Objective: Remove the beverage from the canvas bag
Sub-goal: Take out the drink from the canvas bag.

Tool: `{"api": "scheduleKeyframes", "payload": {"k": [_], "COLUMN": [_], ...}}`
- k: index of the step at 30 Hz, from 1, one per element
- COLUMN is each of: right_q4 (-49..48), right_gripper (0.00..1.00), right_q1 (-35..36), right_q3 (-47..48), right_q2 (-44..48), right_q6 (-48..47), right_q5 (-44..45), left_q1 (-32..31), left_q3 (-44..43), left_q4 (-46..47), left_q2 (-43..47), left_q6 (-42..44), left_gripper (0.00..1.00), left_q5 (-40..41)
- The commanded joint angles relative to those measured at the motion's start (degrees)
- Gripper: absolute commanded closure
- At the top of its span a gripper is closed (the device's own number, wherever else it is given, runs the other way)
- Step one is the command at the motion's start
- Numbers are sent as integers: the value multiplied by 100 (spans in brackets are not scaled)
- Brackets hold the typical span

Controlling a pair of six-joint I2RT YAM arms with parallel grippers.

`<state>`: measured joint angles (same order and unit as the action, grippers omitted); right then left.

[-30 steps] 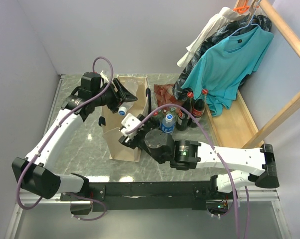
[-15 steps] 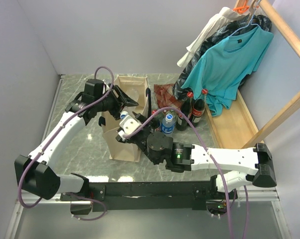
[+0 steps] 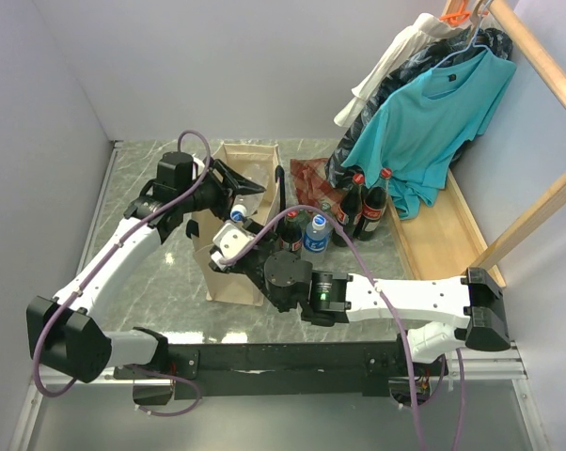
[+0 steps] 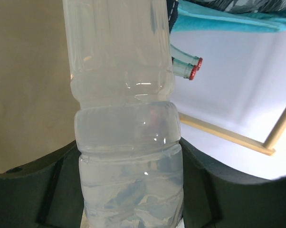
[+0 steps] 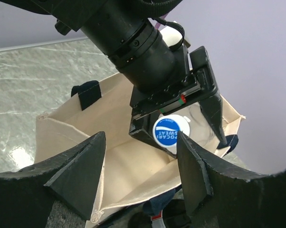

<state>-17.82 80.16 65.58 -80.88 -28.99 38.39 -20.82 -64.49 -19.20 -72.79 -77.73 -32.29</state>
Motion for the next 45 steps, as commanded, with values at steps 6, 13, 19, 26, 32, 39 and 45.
{"api": "scheduleKeyframes", "payload": {"k": [6,13,19,26,32,39,45], "right_q4": [-625,-1003,-1249,-1822,-952,409,1594], "right_gripper": [35,47,42,28,30,33,34], "right_q1": [44,0,-88,-167,-299,-299,-299], "right_q3": [183,262,280,244,683,1456,2107], "right_q2": [-165,-498,-560,-543,-587,-666,-771], "right_q6": [-343,-537,-555,-810,-196,280,868], "right_q5": [520,854,907,1162,1074,1012,978], "left_q1": [-1,-1,-1,-1,-1,-1,-1], "left_q3": [-442,-196,-73,147,358,-369,-617], "left_q4": [769,786,707,751,1033,111,-461], "left_q2": [538,767,933,1030,1066,890,872], "left_q6": [-286,-383,-374,-462,-874,-1139,-1480], "left_gripper": [99,99,99,99,99,99,99], "left_q5": [-58,65,179,267,197,487,882]}}
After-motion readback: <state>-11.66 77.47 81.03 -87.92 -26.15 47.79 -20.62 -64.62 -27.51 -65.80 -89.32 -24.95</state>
